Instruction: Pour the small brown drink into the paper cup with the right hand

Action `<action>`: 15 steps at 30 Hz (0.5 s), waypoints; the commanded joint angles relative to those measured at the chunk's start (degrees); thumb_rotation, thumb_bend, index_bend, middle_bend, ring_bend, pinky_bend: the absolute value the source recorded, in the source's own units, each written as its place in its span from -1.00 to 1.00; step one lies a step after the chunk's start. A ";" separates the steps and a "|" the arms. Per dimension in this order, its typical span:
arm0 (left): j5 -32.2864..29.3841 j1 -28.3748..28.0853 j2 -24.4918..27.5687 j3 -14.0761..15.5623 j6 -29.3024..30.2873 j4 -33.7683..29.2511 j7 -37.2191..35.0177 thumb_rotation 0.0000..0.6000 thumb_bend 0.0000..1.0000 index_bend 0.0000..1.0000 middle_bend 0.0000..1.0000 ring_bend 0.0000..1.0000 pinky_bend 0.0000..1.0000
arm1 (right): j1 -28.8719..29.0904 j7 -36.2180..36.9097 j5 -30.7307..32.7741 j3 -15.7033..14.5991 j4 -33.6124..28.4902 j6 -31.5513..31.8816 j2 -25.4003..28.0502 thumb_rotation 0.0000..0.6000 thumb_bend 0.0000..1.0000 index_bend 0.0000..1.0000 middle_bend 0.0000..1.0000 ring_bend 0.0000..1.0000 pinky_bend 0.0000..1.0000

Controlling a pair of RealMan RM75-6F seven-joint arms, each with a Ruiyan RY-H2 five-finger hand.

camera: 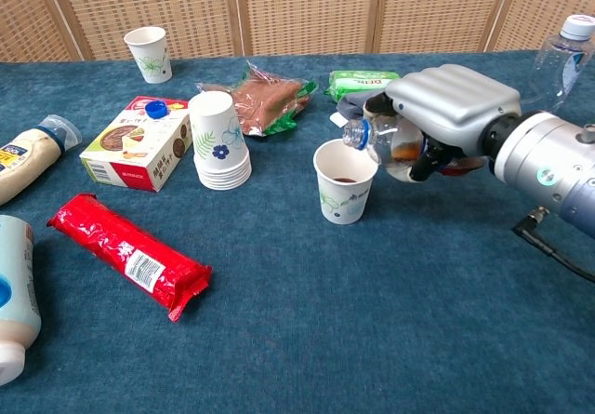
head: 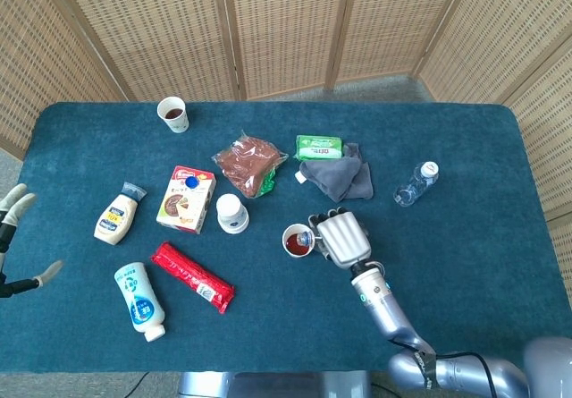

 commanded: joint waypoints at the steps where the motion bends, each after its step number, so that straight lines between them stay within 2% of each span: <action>1: 0.04 0.09 0.03 0.02 0.17 0.03 -0.02 1.00 -0.49 -1.00 -1.00 -1.00 -1.00 | 0.45 -0.92 -0.41 -0.40 0.35 0.16 -0.09 1.00 0.38 -0.19 0.21 0.00 0.61; 15: 0.16 0.15 0.18 0.15 0.23 0.33 -0.60 1.00 -0.49 -1.00 -1.00 -1.00 -1.00 | 1.78 -5.23 0.62 -0.54 1.34 0.71 -0.29 1.00 0.37 -0.19 0.21 0.00 0.61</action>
